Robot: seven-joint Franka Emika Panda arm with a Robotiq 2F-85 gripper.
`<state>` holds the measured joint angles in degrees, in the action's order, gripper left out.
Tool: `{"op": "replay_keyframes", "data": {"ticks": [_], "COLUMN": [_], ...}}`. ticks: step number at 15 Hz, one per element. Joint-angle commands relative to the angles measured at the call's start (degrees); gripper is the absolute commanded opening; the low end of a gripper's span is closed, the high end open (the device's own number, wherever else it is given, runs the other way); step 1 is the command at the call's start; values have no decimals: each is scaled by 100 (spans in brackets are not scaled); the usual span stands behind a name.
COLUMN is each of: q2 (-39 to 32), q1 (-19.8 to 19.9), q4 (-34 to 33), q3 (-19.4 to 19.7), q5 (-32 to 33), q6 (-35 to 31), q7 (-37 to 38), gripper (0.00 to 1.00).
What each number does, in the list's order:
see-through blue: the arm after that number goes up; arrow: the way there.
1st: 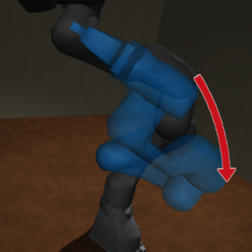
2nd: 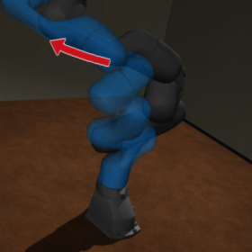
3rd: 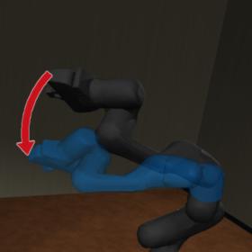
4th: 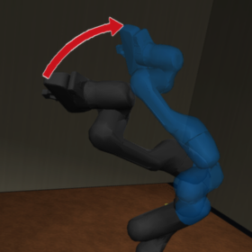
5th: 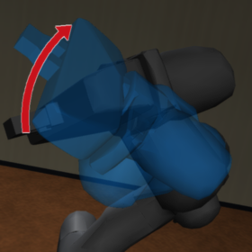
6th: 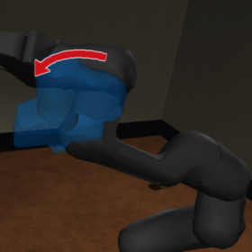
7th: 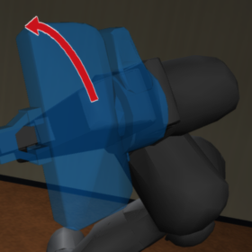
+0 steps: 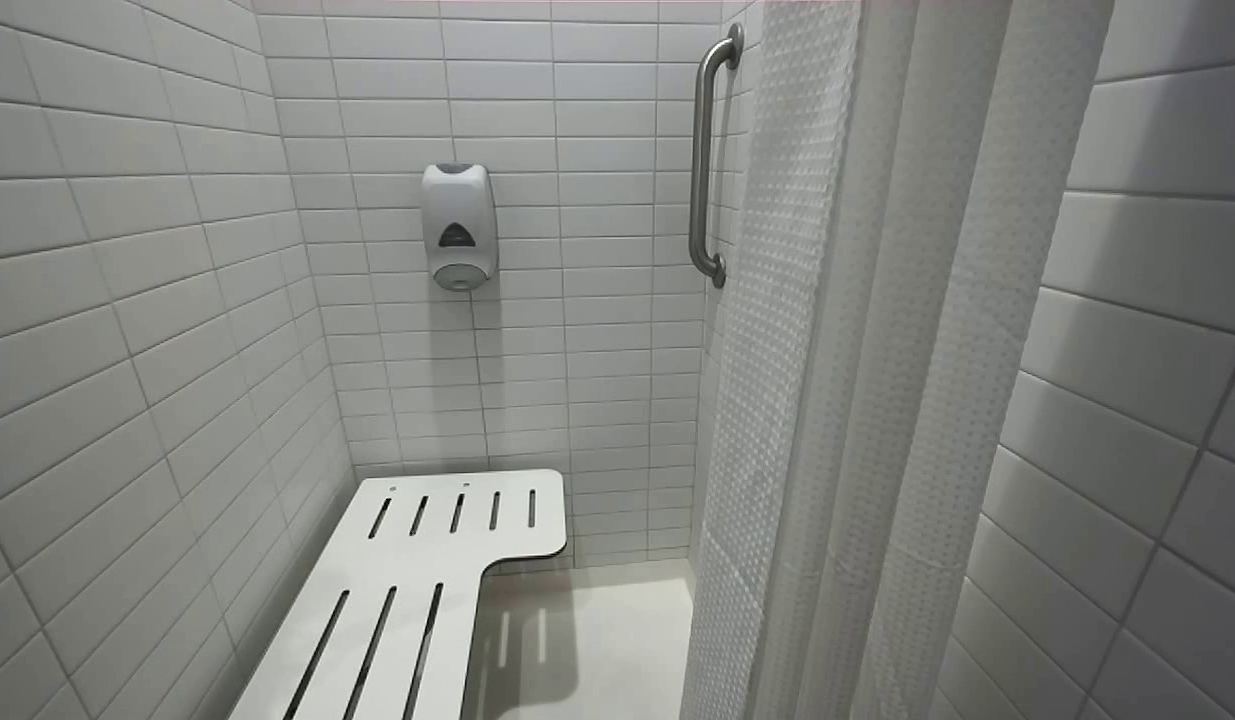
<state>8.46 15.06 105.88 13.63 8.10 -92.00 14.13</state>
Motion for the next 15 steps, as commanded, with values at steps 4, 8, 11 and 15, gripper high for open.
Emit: {"op": "replay_keyframes", "data": {"ticks": [4, 8, 11, 15], "q2": [709, 1241, 1728, 1914], "q1": [-76, -147, -249, -511], "q4": [658, 983, 1374, 1666], "q3": [-222, -395, -553, -710], "q5": [272, 135, 55, -74], "q6": [64, 256, 429, 275], "q7": [119, 14, 13, -359], "gripper": [3, 3, 3, 3]}}
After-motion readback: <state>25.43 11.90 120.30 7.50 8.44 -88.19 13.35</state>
